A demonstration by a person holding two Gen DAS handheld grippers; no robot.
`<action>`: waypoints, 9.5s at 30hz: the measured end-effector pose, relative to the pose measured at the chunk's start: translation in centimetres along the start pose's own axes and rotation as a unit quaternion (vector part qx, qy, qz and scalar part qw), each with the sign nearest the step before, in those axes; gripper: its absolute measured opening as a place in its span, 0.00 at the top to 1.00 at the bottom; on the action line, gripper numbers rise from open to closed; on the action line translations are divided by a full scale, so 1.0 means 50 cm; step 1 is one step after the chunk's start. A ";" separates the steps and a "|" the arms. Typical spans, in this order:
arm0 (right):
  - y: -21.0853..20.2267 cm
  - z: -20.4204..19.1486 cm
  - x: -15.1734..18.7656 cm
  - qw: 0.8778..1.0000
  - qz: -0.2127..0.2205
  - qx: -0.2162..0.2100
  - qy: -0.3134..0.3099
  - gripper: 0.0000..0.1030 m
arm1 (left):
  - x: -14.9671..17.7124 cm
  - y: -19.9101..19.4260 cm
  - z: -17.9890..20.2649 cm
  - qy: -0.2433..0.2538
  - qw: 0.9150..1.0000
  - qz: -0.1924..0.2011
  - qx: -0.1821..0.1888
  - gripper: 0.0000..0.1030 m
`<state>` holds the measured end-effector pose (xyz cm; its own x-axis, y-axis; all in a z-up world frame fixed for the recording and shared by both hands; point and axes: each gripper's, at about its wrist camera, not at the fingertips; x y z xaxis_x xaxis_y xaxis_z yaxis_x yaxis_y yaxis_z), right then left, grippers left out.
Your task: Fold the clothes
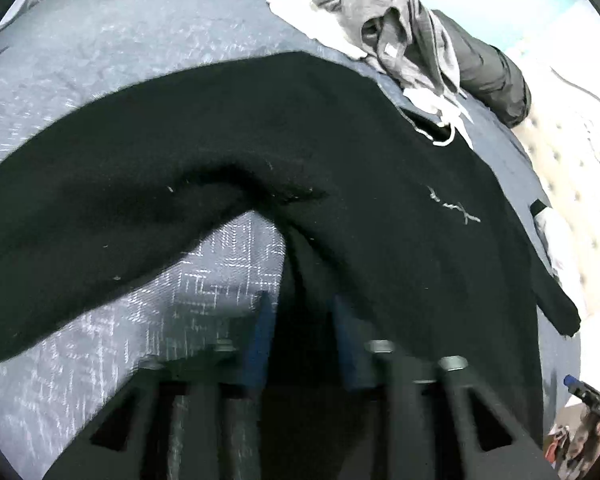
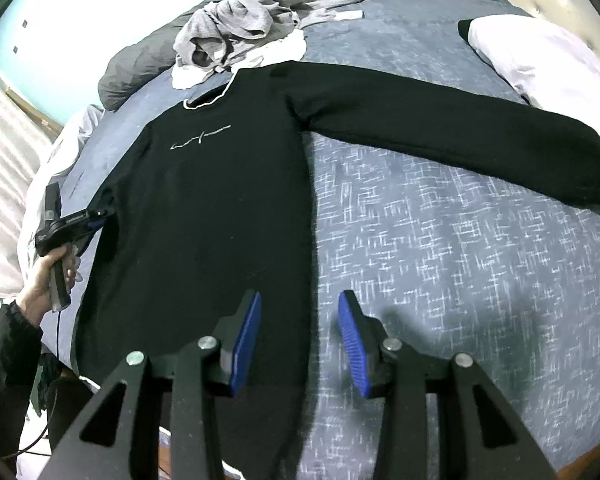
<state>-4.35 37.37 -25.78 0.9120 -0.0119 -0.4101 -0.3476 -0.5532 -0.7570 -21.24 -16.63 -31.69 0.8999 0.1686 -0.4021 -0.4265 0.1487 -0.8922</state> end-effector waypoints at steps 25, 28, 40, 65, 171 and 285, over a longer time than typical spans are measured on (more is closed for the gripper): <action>0.071 0.000 -0.029 0.999 -0.034 0.026 0.001 0.60 | 0.061 -0.046 -0.114 -0.076 0.994 0.055 0.051 0.75; 0.079 -0.002 -0.028 0.999 -0.028 0.018 0.007 0.60 | 0.067 -0.076 -0.108 -0.061 0.995 0.055 0.065 0.64; 0.108 -0.061 -0.019 0.999 -0.031 -0.005 -0.006 0.60 | 0.137 -0.080 -0.099 -0.012 0.997 0.003 0.078 0.94; 0.104 -0.107 -0.005 0.999 -0.028 -0.012 -0.018 0.60 | 0.182 -0.083 -0.107 -0.018 0.995 -0.032 0.096 0.62; -0.315 0.384 -0.359 0.947 0.209 0.225 0.096 0.92 | 0.125 -0.096 -0.091 0.007 0.998 0.054 -0.034 0.64; 0.240 -0.007 -0.258 0.990 -0.008 0.124 -0.066 0.55 | 0.173 -0.051 0.086 0.117 0.993 0.016 0.010 0.63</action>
<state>-20.23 30.61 -29.38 0.8874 0.1126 -0.4470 -0.3906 -0.3313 -0.8589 -12.77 -11.36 -32.02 0.8811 -0.0571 -0.4694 -0.4552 0.1664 -0.8747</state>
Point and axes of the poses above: each gripper's, at about its wrist camera, not at the fingertips, and y roughly the way its jaws point, z to its right, x to its underside, and after that the axes turned 12 degrees about -x, right-handed
